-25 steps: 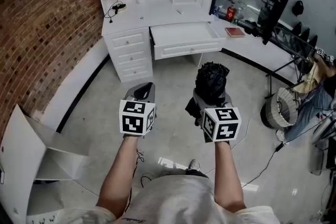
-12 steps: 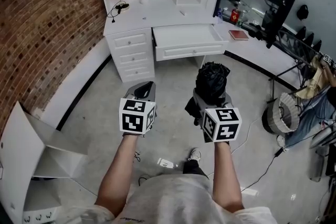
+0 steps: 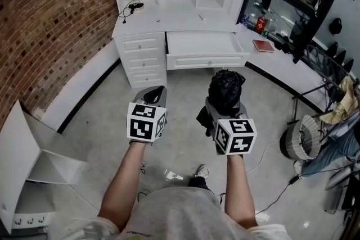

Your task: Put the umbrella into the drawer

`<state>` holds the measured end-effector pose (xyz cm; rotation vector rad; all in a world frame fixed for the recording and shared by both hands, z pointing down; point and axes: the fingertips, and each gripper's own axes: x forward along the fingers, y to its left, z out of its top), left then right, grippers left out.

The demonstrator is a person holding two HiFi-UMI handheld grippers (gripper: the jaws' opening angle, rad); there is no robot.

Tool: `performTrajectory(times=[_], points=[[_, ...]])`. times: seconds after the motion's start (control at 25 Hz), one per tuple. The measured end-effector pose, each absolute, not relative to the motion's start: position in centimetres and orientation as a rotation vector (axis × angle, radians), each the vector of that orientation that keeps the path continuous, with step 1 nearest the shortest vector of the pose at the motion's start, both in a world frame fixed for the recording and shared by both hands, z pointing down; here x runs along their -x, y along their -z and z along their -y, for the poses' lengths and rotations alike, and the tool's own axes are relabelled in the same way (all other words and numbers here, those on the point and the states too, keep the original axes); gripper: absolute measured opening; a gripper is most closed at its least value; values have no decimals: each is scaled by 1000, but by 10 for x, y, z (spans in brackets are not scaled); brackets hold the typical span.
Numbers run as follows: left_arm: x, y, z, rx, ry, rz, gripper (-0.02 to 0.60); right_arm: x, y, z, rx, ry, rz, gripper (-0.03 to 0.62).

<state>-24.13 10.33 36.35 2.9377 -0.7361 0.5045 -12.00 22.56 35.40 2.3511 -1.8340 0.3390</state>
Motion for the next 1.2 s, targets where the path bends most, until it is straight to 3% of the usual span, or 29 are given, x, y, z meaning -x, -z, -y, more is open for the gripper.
performTrajectory(times=[0.6, 1.2], points=[[134, -370, -68, -2877, -579, 879, -5, -3, -362, -178, -2243, -378, 1945, 250], [71, -366, -58, -2864, -570, 955, -5, -76, -366, -163, -2215, -399, 2013, 252]])
